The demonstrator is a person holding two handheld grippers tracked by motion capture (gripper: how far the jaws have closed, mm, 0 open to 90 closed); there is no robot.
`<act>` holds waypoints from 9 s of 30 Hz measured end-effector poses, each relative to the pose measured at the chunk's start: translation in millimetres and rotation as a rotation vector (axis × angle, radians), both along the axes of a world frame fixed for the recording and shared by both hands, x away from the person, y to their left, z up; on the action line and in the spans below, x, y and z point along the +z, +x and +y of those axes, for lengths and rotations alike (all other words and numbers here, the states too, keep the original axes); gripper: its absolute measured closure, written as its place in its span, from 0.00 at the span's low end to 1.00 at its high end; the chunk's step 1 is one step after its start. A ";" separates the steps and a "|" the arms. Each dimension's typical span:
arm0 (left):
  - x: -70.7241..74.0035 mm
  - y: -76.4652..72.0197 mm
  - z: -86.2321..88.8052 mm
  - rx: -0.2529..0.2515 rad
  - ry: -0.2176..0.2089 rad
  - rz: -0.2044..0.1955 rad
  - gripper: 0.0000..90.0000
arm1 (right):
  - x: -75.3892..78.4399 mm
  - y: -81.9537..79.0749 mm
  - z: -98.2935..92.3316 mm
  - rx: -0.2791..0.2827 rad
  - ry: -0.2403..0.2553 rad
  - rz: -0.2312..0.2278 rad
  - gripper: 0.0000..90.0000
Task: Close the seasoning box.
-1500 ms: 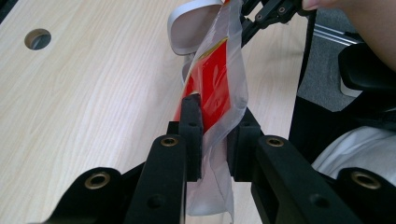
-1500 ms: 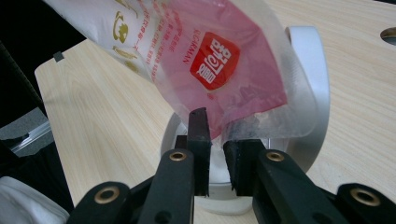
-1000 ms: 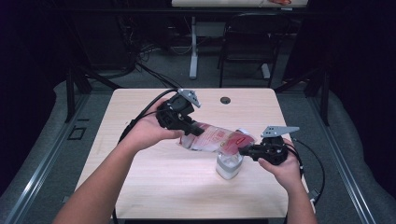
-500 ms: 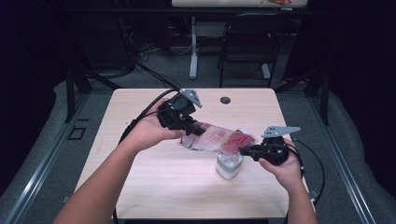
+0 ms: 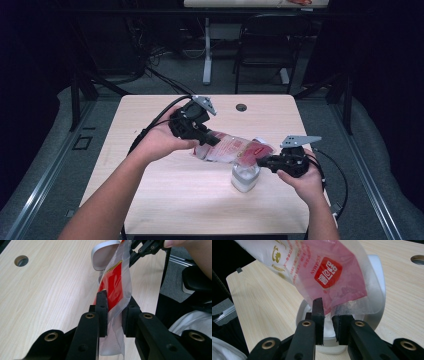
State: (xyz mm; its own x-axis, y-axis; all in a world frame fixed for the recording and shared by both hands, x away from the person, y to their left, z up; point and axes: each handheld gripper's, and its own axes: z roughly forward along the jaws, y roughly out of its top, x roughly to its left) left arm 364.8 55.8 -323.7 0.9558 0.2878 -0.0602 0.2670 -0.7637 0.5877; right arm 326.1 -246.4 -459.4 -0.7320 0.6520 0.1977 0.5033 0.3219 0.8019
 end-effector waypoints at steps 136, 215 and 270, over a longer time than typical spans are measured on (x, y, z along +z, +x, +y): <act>8.0 1.3 -9.5 0.007 -0.016 -0.036 0.84 | 3.0 -2.6 0.6 0.032 -0.029 0.026 0.88; 13.7 -0.9 -22.0 -0.009 -0.032 -0.050 0.83 | 3.9 -2.7 -1.8 0.024 -0.044 0.030 0.86; -22.8 -1.8 25.9 0.049 -0.086 0.003 0.82 | 3.7 -1.1 3.5 0.014 0.077 -0.012 0.85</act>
